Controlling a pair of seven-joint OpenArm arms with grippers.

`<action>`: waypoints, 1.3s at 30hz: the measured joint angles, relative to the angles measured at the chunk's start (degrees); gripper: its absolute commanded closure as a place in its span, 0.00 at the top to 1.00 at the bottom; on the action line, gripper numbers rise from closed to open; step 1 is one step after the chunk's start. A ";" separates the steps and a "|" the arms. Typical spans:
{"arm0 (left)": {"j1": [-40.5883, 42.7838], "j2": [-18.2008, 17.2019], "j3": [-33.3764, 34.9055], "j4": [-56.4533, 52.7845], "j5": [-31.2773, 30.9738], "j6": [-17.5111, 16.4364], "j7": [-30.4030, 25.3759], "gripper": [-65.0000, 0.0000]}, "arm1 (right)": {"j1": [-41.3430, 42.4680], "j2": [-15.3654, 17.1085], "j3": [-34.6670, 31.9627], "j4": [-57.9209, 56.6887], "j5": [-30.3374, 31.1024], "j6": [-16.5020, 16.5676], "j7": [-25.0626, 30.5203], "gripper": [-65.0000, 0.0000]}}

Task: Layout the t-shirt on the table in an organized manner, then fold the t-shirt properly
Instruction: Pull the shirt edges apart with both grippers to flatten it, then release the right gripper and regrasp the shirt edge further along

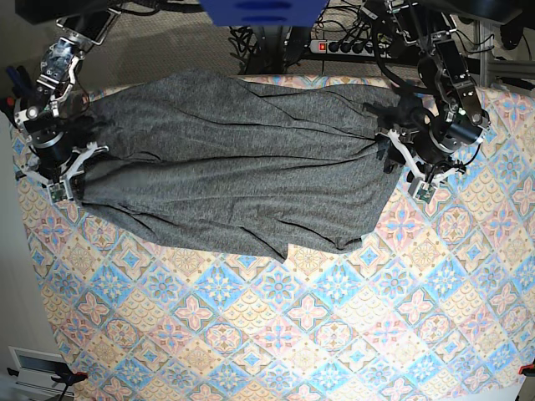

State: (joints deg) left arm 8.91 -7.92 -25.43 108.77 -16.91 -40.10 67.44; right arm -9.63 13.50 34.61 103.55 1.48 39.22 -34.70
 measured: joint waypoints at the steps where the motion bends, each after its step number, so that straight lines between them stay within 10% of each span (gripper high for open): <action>1: 0.00 0.00 0.00 0.00 0.02 0.00 0.00 0.45 | 0.02 -0.04 0.00 0.02 -0.04 -0.04 0.09 0.30; 14: 0.02 -0.48 0.00 0.00 0.02 0.00 0.00 0.45 | -0.11 -0.33 -0.46 0.35 -0.02 0.00 0.48 0.40; 39: 0.09 -0.48 0.02 0.00 0.00 0.00 -0.11 0.45 | 23.63 0.28 -29.51 -24.28 0.35 -0.28 5.40 0.39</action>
State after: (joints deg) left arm 8.99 -8.40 -25.41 108.77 -16.91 -40.10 67.33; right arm 14.00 13.78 5.10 79.26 1.83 38.94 -29.30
